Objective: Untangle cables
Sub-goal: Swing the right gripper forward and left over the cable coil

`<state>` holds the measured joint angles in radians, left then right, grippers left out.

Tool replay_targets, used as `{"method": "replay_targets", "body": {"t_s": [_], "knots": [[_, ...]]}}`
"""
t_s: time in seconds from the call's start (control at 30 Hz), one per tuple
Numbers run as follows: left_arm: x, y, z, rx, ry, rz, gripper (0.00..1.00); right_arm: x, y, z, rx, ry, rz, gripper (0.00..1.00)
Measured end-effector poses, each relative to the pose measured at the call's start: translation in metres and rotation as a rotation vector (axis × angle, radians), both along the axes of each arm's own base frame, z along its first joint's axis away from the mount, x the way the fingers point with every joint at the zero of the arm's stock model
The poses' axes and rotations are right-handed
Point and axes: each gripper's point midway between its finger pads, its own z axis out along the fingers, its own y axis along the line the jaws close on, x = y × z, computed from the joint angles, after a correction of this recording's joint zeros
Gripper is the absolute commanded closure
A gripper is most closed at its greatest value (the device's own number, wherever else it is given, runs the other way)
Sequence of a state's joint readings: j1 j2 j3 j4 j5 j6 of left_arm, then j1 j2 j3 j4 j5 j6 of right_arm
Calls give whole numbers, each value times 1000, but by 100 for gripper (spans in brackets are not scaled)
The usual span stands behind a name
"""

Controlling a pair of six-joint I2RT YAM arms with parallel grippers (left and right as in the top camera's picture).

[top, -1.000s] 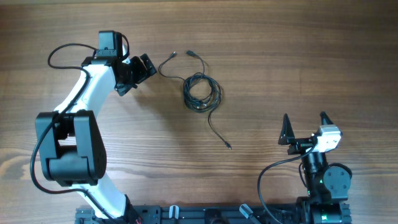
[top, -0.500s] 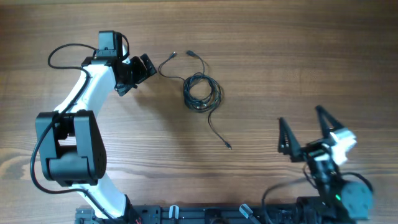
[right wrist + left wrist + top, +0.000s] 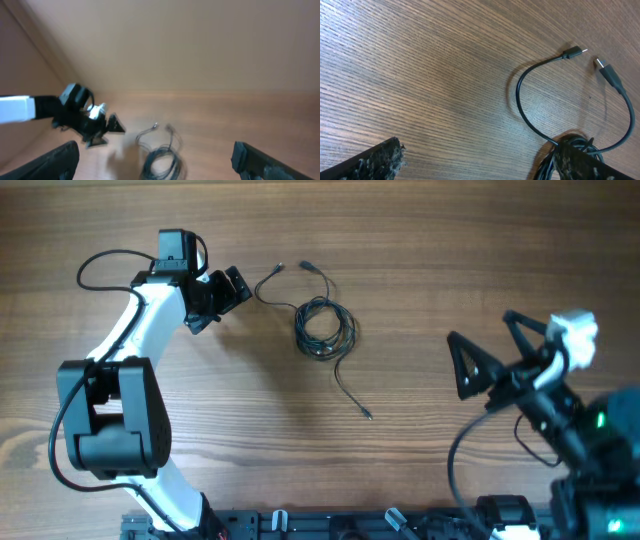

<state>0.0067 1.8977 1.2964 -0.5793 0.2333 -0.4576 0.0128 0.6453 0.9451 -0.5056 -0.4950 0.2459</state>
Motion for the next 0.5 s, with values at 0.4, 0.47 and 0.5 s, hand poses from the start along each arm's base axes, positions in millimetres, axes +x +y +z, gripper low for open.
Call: {"method": "replay_targets", "body": {"t_s": [0.4, 0.47, 0.5], "knots": [[0, 0, 0, 0, 0, 0, 0, 46, 13, -73, 78, 469, 53, 0], [0, 0, 0, 0, 0, 0, 0, 54, 13, -78, 115, 502, 39, 0], [0, 0, 0, 0, 0, 0, 0, 58, 14, -79, 134, 513, 34, 16]]}}
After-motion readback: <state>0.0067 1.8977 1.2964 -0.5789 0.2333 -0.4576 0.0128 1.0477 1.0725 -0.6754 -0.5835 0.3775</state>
